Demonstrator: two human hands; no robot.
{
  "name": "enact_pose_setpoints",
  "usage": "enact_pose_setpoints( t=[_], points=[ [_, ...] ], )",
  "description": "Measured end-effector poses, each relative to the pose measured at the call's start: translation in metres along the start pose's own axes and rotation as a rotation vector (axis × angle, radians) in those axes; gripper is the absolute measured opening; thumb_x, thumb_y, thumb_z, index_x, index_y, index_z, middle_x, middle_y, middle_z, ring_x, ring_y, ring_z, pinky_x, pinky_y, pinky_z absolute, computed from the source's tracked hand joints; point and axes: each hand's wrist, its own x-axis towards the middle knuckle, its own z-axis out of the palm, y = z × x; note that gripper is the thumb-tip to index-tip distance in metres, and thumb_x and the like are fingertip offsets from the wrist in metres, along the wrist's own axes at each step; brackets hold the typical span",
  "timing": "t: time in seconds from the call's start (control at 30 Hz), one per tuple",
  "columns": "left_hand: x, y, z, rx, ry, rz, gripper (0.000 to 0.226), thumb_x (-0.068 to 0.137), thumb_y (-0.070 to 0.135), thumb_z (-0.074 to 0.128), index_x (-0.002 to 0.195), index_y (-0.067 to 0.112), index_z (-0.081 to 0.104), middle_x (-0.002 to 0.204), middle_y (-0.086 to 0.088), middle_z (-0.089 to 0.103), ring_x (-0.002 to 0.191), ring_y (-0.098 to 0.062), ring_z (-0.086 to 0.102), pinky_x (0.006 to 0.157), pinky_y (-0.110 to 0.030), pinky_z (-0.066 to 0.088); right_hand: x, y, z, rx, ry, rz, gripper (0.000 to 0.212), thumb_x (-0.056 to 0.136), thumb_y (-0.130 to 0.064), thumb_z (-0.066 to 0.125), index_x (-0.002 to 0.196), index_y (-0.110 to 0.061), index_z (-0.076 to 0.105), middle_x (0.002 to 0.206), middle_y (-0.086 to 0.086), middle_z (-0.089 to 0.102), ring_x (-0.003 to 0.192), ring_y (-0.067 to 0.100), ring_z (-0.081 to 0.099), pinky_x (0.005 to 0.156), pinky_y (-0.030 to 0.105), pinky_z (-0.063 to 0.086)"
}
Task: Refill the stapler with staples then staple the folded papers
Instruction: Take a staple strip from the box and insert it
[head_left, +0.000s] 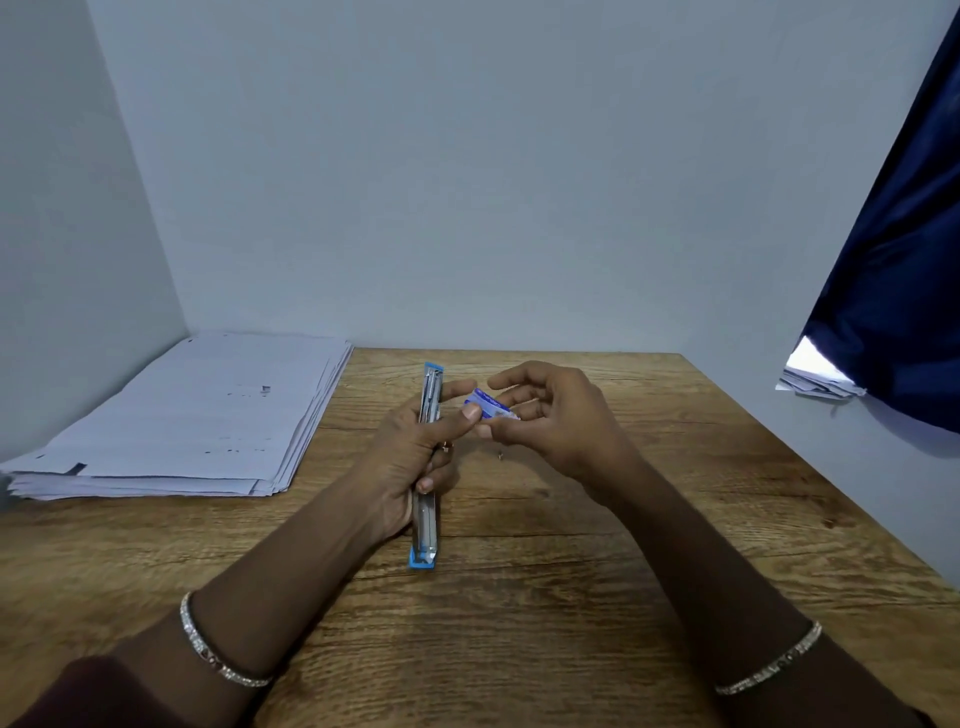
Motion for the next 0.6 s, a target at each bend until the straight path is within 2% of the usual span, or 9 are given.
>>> enact_pose_setpoints(
  t=[0.1, 0.17, 0.23, 0.33, 0.37, 0.47, 0.6],
  points=[
    [0.0003, 0.0, -0.0003, 0.003, 0.033, 0.047, 0.031, 0.081, 0.014, 0.076, 0.11, 0.018, 0.066, 0.049, -0.001, 0.049, 0.026, -0.006, 0.024, 0.029, -0.011, 0.023, -0.0004, 0.0025, 0.0005, 0.143, 0.038, 0.052, 0.047, 0.06, -0.014, 0.095, 0.1, -0.014, 0.071, 0.089, 0.008, 0.078, 0.088, 0.031, 0.076, 0.085, 0.052, 0.061],
    [0.0005, -0.0001, 0.0002, 0.006, 0.051, 0.067, 0.026, 0.076, 0.018, 0.078, 0.1, 0.019, 0.067, 0.05, 0.0, 0.047, 0.027, -0.005, 0.024, 0.03, -0.01, 0.023, -0.001, 0.0023, 0.0012, 0.195, 0.04, 0.064, 0.047, 0.058, -0.011, 0.096, 0.097, -0.012, 0.071, 0.089, 0.009, 0.079, 0.088, 0.032, 0.076, 0.086, 0.052, 0.061],
    [0.0011, 0.0001, 0.0001, -0.001, 0.078, 0.078, 0.021, 0.075, 0.02, 0.078, 0.094, 0.018, 0.068, 0.058, -0.005, 0.045, 0.027, -0.005, 0.024, 0.03, -0.011, 0.023, -0.0018, 0.0013, 0.0027, 0.229, 0.015, 0.065, 0.045, 0.059, -0.006, 0.095, 0.097, -0.01, 0.071, 0.089, 0.011, 0.079, 0.086, 0.028, 0.077, 0.086, 0.051, 0.062],
    [0.002, 0.0003, -0.0017, -0.044, 0.105, 0.074, 0.01, 0.076, 0.023, 0.078, 0.081, 0.021, 0.07, 0.083, -0.008, 0.045, 0.027, -0.005, 0.024, 0.029, -0.012, 0.023, -0.0026, 0.0008, 0.0054, 0.236, -0.018, 0.048, 0.042, 0.063, 0.0, 0.092, 0.099, -0.008, 0.071, 0.089, 0.011, 0.079, 0.08, 0.021, 0.075, 0.084, 0.047, 0.063],
    [0.0019, 0.0006, -0.0023, -0.06, 0.106, 0.067, 0.008, 0.075, 0.024, 0.078, 0.077, 0.022, 0.071, 0.083, -0.007, 0.046, 0.027, -0.006, 0.025, 0.029, -0.013, 0.023, -0.0031, 0.0005, 0.0059, 0.234, -0.016, 0.039, 0.041, 0.064, 0.001, 0.091, 0.099, -0.008, 0.071, 0.089, 0.011, 0.079, 0.08, 0.02, 0.075, 0.082, 0.045, 0.063],
    [0.0011, 0.0001, -0.0034, -0.094, 0.117, 0.03, 0.018, 0.073, 0.025, 0.08, 0.082, 0.017, 0.066, 0.051, -0.004, 0.039, 0.026, -0.007, 0.025, 0.03, -0.014, 0.024, -0.0046, -0.0003, 0.0073, 0.203, 0.017, -0.001, 0.037, 0.068, -0.001, 0.089, 0.1, -0.007, 0.072, 0.09, 0.009, 0.079, 0.08, 0.014, 0.075, 0.078, 0.034, 0.064],
    [0.0008, 0.0012, -0.0036, -0.143, 0.132, -0.003, 0.017, 0.077, 0.022, 0.076, 0.084, 0.014, 0.062, 0.04, 0.002, 0.035, 0.025, -0.007, 0.026, 0.028, -0.015, 0.025, -0.0043, -0.0017, 0.0088, 0.016, 0.135, -0.11, 0.026, 0.076, -0.003, 0.084, 0.099, -0.009, 0.075, 0.094, 0.003, 0.078, 0.078, 0.007, 0.076, 0.069, 0.019, 0.061]
  ],
)
